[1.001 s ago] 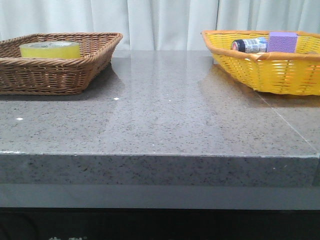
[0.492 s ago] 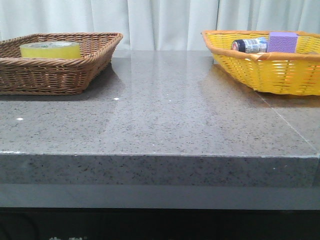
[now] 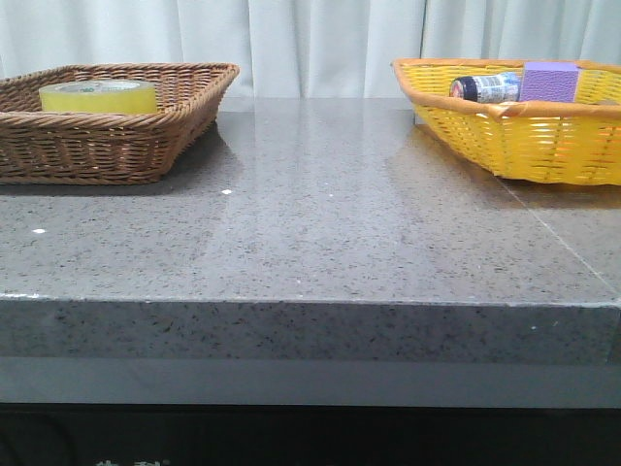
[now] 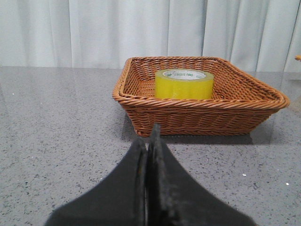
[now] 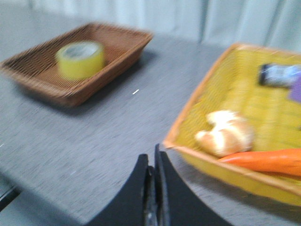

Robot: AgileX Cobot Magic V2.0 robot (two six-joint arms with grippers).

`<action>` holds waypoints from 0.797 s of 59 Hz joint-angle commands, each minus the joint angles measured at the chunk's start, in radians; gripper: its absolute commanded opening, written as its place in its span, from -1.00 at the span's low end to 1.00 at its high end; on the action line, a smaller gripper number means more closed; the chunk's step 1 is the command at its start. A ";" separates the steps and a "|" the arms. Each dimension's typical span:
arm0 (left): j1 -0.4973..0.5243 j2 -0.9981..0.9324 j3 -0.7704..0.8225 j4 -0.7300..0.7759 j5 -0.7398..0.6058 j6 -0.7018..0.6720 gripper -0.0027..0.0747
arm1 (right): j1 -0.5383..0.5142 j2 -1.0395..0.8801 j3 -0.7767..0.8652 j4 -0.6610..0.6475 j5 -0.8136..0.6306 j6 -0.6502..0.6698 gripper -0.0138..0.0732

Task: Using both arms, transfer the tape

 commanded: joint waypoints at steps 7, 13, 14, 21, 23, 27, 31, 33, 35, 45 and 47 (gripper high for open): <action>0.003 -0.018 0.038 -0.007 -0.082 -0.002 -0.98 | -0.166 -0.222 0.223 -0.047 -0.284 -0.004 -0.84; 0.003 -0.018 0.038 -0.007 -0.082 -0.002 -0.98 | -0.231 -0.333 0.371 -0.048 -0.363 -0.004 -0.84; 0.003 -0.018 0.038 -0.007 -0.082 -0.002 -0.98 | -0.238 -0.346 0.389 -0.047 -0.372 -0.004 -0.84; 0.003 -0.018 0.038 -0.007 -0.082 -0.002 -0.98 | -0.284 -0.435 0.522 -0.028 -0.439 -0.004 -0.84; 0.003 -0.018 0.038 -0.007 -0.082 -0.002 -0.98 | -0.293 -0.452 0.562 -0.027 -0.465 -0.004 -0.84; 0.003 -0.018 0.038 -0.007 -0.082 -0.002 -0.98 | -0.309 -0.461 0.614 -0.026 -0.504 -0.004 -0.84; 0.003 -0.018 0.038 -0.007 -0.082 -0.002 -0.98 | -0.321 -0.461 0.644 -0.026 -0.517 -0.004 -0.84; 0.003 -0.018 0.038 -0.007 -0.082 -0.002 -0.98 | -0.324 -0.461 0.640 -0.026 -0.500 -0.004 -0.84; 0.003 -0.018 0.038 -0.007 -0.082 -0.002 -0.98 | -0.327 -0.461 0.642 -0.026 -0.504 -0.004 -0.84; 0.003 -0.018 0.038 -0.007 -0.082 -0.002 -0.98 | -0.328 -0.461 0.643 -0.023 -0.509 0.001 -0.84; 0.003 -0.018 0.038 -0.007 -0.082 -0.002 -0.98 | -0.328 -0.461 0.643 -0.023 -0.508 0.001 -0.84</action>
